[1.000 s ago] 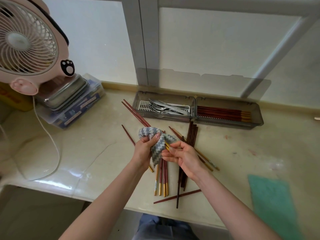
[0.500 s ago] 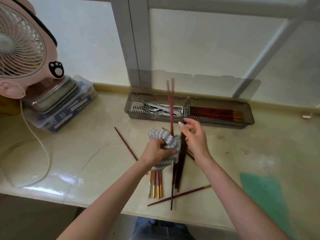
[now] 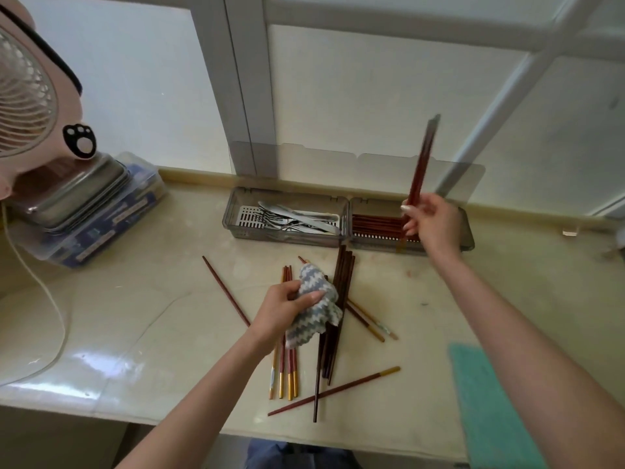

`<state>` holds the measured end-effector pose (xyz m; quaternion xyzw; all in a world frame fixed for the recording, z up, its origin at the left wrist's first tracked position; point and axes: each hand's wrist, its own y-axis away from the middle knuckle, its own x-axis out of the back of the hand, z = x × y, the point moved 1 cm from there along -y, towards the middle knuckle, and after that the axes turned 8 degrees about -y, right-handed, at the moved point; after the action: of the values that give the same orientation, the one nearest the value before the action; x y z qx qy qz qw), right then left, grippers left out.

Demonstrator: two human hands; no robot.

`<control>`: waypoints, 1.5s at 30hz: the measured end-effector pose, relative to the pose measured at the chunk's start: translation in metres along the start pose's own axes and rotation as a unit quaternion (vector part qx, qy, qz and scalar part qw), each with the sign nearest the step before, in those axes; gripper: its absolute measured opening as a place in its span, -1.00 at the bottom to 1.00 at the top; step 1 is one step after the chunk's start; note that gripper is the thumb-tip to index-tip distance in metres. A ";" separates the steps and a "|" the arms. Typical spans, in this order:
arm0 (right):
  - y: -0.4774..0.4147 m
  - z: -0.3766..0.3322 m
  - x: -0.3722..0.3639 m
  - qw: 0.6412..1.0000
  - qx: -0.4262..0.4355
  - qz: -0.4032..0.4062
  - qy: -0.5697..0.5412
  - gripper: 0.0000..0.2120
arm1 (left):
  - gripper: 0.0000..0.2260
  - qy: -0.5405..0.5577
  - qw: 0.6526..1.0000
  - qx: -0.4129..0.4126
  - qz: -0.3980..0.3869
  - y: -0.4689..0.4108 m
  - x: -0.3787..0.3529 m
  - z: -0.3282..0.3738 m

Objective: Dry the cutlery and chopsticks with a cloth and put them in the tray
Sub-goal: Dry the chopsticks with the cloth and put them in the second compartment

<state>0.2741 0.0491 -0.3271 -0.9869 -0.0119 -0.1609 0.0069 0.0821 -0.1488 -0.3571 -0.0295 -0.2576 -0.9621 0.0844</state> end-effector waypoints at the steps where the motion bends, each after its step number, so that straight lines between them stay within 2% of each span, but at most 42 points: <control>1: -0.013 0.004 0.003 0.997 0.034 -0.007 0.072 -0.90 | -0.81 0.016 1.000 -0.003 0.005 0.002 0.003 0.001; 4: -0.045 0.028 0.010 0.947 0.099 -0.066 0.297 -0.82 | -0.81 0.033 0.999 -0.007 0.024 0.007 0.007 0.004; 7: -0.066 0.049 0.018 0.904 0.084 -0.114 0.403 -0.79 | -0.81 0.045 0.998 -0.007 0.044 0.014 0.015 0.002; 9: -0.076 0.062 0.016 0.886 0.056 -0.132 0.440 -0.70 | -0.77 0.052 0.996 -0.007 0.066 0.020 0.026 -0.001; 12: -0.079 0.075 0.008 0.895 -0.004 -0.131 0.427 -0.49 | -0.78 0.073 0.991 -0.025 0.105 0.032 0.042 -0.004; 14: -0.068 0.076 -0.001 0.910 -0.008 -0.108 0.399 -0.53 | -0.76 0.091 0.986 -0.036 0.134 0.040 0.055 -0.005; 17: -0.025 0.060 -0.027 0.924 0.127 -0.018 0.359 -0.66 | -0.76 0.130 0.971 -0.034 0.198 0.049 0.075 -0.008; 18: -0.004 0.052 -0.042 0.924 0.188 -0.020 0.332 -0.70 | -0.74 0.144 0.964 -0.029 0.222 0.051 0.081 -0.010; 20: 0.044 0.043 -0.078 0.919 0.259 -0.089 0.285 -0.80 | -0.72 0.177 0.949 -0.019 0.260 0.054 0.094 -0.013; 22: 0.094 0.036 -0.116 0.911 0.213 -0.215 0.281 -0.86 | -0.73 0.202 0.936 -0.015 0.287 0.057 0.106 -0.016; 24: 0.141 0.035 -0.153 0.869 0.150 -0.334 0.334 -0.76 | -0.74 0.210 0.929 -0.009 0.305 0.061 0.115 -0.020; 26: 0.178 0.036 -0.181 0.829 0.117 -0.389 0.383 -0.63 | -0.74 0.210 0.927 -0.002 0.310 0.061 0.119 -0.024; 29: 0.201 0.040 -0.208 0.823 0.075 -0.381 0.414 -0.69 | -0.75 0.208 0.928 0.002 0.310 0.061 0.120 -0.030; 32: 0.199 0.038 -0.212 0.852 -0.006 -0.376 0.365 -0.79 | -0.74 0.211 0.926 0.001 0.313 0.063 0.121 -0.035; 34: 0.193 0.033 -0.201 0.871 -0.053 -0.378 0.309 -0.83 | -0.74 0.214 0.925 -0.002 0.313 0.064 0.122 -0.039; 37: 0.187 0.038 -0.166 0.882 -0.124 -0.376 0.257 -0.83 | -0.74 0.216 0.926 0.001 0.310 0.063 0.123 -0.045; 40: 0.190 0.055 -0.134 0.884 -0.210 -0.343 0.237 -0.74 | -0.75 0.209 0.931 0.008 0.298 0.058 0.116 -0.048; 42: 0.197 0.064 -0.128 0.889 -0.218 -0.316 0.250 -0.66 | -0.75 0.203 0.938 0.019 0.281 0.054 0.108 -0.048; 45: 0.206 0.071 -0.134 0.896 -0.175 -0.286 0.290 -0.62 | -0.72 0.197 0.948 0.040 0.248 0.046 0.095 -0.050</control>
<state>0.1745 -0.1584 -0.4390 -0.8357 -0.2629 -0.4347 -0.2089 -0.0041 -0.2268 -0.3684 0.1012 -0.2589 -0.8862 0.3705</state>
